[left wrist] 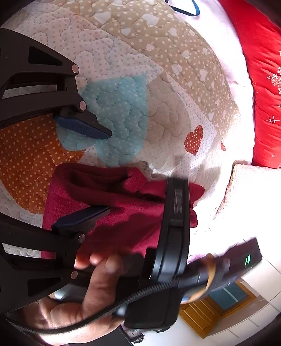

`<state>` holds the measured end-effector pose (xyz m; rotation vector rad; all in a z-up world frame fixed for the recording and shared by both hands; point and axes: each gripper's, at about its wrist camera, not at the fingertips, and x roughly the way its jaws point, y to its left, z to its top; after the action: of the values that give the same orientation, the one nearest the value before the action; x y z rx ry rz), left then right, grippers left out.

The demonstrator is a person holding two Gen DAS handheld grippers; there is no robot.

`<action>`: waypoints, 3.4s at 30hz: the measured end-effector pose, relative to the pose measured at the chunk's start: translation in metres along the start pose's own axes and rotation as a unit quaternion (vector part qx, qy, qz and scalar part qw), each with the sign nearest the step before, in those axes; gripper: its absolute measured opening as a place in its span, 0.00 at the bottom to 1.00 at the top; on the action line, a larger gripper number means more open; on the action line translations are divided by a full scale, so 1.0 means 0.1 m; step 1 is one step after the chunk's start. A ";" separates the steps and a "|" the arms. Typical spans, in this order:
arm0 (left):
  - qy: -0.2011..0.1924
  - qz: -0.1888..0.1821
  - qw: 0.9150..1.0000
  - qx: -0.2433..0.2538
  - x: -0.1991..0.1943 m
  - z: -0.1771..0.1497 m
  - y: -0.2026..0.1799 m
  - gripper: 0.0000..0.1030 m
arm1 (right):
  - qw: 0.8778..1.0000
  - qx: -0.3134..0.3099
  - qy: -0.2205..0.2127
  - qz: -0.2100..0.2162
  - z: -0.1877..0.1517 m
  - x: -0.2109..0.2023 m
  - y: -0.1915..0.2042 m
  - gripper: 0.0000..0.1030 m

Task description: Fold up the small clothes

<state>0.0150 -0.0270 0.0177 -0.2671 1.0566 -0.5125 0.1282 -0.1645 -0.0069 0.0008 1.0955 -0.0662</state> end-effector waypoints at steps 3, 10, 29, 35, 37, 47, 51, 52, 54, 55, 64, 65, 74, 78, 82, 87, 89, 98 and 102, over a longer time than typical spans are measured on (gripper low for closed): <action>-0.002 0.001 1.000 0.006 0.01 0.00 -0.03 0.66 | 0.998 0.030 -0.026 0.047 -0.03 -0.19 -0.13 0.35; -0.006 -0.036 0.999 0.022 0.00 -0.01 -0.19 0.54 | 0.985 0.079 -0.085 0.129 -0.23 -0.85 -0.63 0.22; 0.089 -0.131 0.951 0.267 0.17 -1.16 -2.55 0.16 | 0.984 0.125 -0.091 -0.083 -1.50 -1.44 -2.47 0.16; 0.054 -0.099 0.943 0.312 -0.18 -1.18 -2.57 0.19 | 0.970 0.212 -0.120 -0.011 -1.86 -1.65 -2.88 0.23; 0.017 -0.078 0.945 0.318 -0.40 -1.13 -2.49 0.23 | 0.967 0.216 -0.135 0.027 -1.94 -1.84 -2.82 0.32; 0.018 -0.009 0.960 0.278 -0.08 -0.96 -2.14 0.36 | 0.974 0.178 -0.075 0.122 -2.17 -1.53 -2.13 0.22; 0.023 -0.011 0.957 0.290 -0.12 -1.06 -2.13 0.36 | 0.986 0.105 -0.113 0.066 -2.27 -1.79 -1.94 0.09; 0.020 -0.016 0.956 0.291 -0.14 -1.07 -2.12 0.36 | 0.985 0.104 -0.122 0.061 -2.31 -1.85 -1.95 0.09; 0.022 -0.018 0.960 0.279 -0.08 -1.04 -2.10 0.36 | 0.987 0.104 -0.114 0.043 -2.35 -1.78 -1.97 0.08; 0.027 -0.015 0.962 0.271 -0.04 -1.03 -2.09 0.36 | 0.989 0.106 -0.101 0.032 -2.37 -1.68 -2.00 0.08; 0.006 0.011 0.964 0.267 -0.15 -1.00 -2.20 0.36 | 0.969 0.195 -0.139 0.058 -2.60 -1.96 -2.27 0.26; 0.002 0.015 0.964 0.265 -0.16 -0.98 -2.21 0.36 | 0.965 0.205 -0.152 0.058 -2.60 -2.04 -2.29 0.26; -0.013 0.033 0.966 0.256 0.01 -0.75 -2.33 0.36 | 0.968 0.171 -0.176 0.052 -2.20 -1.96 -2.15 0.26; -0.017 0.036 0.967 0.251 0.17 -0.63 -2.36 0.46 | 0.973 0.169 -0.153 0.042 -2.02 -1.68 -2.24 0.26; -0.007 0.031 0.970 0.242 0.34 -0.53 -2.37 0.53 | 0.975 0.184 -0.124 0.030 -1.98 -1.39 -2.44 0.25; -0.004 0.032 0.969 0.244 0.50 -0.52 -2.40 0.58 | 0.976 0.172 -0.129 0.019 -1.99 -1.25 -2.48 0.24; -0.006 0.035 0.968 0.247 0.55 -0.54 -2.42 0.62 | 0.977 0.168 -0.132 0.019 -1.99 -1.24 -2.48 0.24; 0.009 -0.004 0.977 0.212 0.43 -0.50 -2.30 0.66 | 0.969 0.196 -0.145 0.049 -2.24 -1.57 -2.47 0.25; 0.011 -0.015 0.978 0.207 0.37 -0.52 -2.23 0.66 | 0.968 0.208 -0.135 0.047 -2.39 -1.50 -2.47 0.34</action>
<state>-0.0769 -0.2346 0.0642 0.0906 0.9430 -0.7500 -0.1659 -0.3954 0.0243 0.4111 0.7909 -0.2038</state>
